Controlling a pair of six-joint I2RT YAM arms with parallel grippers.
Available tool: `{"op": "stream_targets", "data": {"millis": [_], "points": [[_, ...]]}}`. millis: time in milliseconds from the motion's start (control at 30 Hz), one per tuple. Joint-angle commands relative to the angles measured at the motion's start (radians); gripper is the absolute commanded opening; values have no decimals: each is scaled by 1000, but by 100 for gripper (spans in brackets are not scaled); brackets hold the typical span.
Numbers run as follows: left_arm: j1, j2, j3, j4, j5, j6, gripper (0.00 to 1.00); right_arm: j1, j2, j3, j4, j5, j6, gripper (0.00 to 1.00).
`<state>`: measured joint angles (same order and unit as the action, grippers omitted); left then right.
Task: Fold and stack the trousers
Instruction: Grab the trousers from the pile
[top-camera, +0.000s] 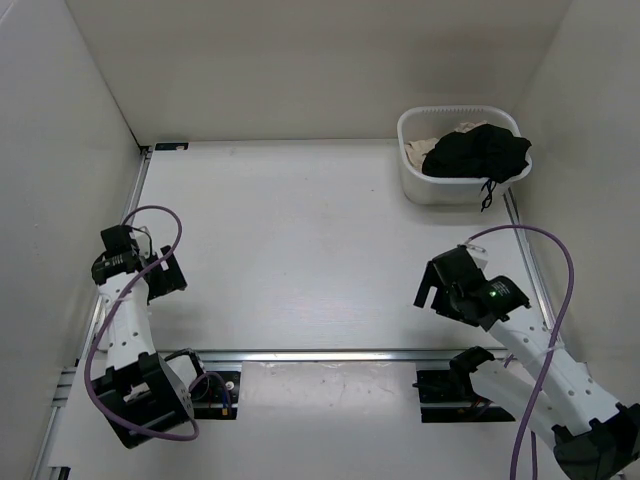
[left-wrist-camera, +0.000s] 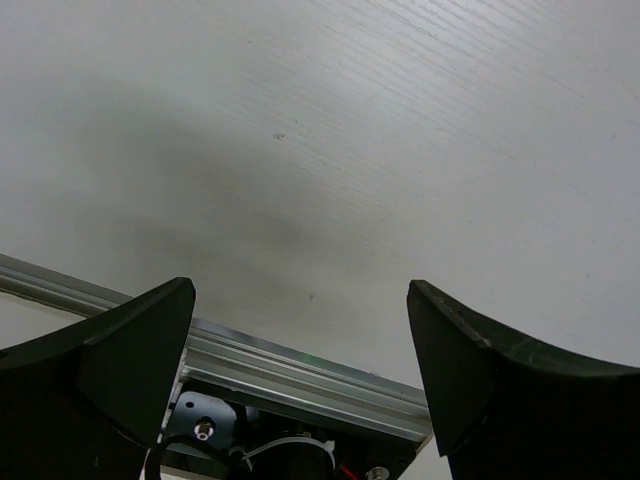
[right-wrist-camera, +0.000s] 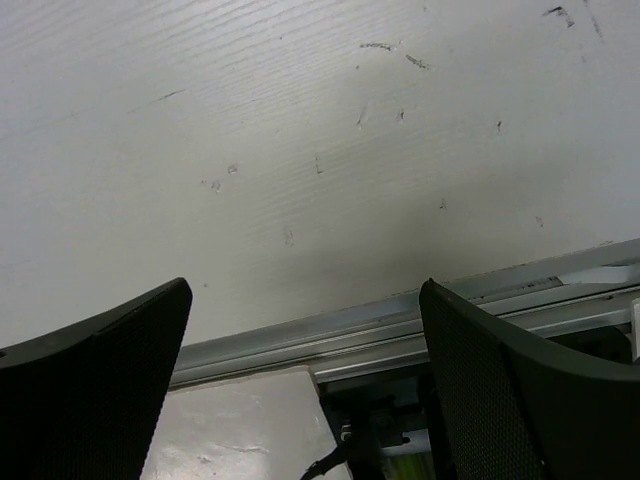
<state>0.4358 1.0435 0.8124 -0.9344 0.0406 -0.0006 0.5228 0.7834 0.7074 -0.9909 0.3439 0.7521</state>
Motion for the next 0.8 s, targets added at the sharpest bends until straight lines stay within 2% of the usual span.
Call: {"op": "stream_targets", "data": {"millis": [0,100,200,333,367,400,433,500,533,567,600,667,700,767], "points": [[-3,1,42,16,-21,1,100,5,-24,27,-17,107,0,99],[-3,13,74,16,-65,1,100,5,-12,108,-31,193,-60,99],[-3,38,123,16,-100,1,100,5,34,237,40,233,-199,99],[-3,87,292,3,-157,1,100,-41,146,389,352,348,-347,99],[-3,105,348,-10,-144,1,100,-106,186,424,404,348,-399,99],[-3,116,375,-24,-130,1,100,-150,291,528,455,333,-399,99],[-3,127,399,-33,-113,1,100,-240,353,593,456,314,-399,99],[-3,150,433,-34,-104,1,100,-326,489,737,446,270,-383,99],[-3,150,442,-34,-93,1,100,-364,636,824,392,244,-367,99],[-3,159,453,-34,-93,1,100,-430,715,1010,364,174,-367,99],[-3,159,453,-34,-93,1,100,-455,875,1111,332,152,-367,99],[-3,171,453,-34,-77,1,100,-504,1035,1306,240,152,-367,99],[-3,184,453,-34,-77,1,100,-518,1189,1492,212,152,-367,99],[-3,207,453,-34,-87,1,100,-549,1327,1650,169,161,-367,99]]}}
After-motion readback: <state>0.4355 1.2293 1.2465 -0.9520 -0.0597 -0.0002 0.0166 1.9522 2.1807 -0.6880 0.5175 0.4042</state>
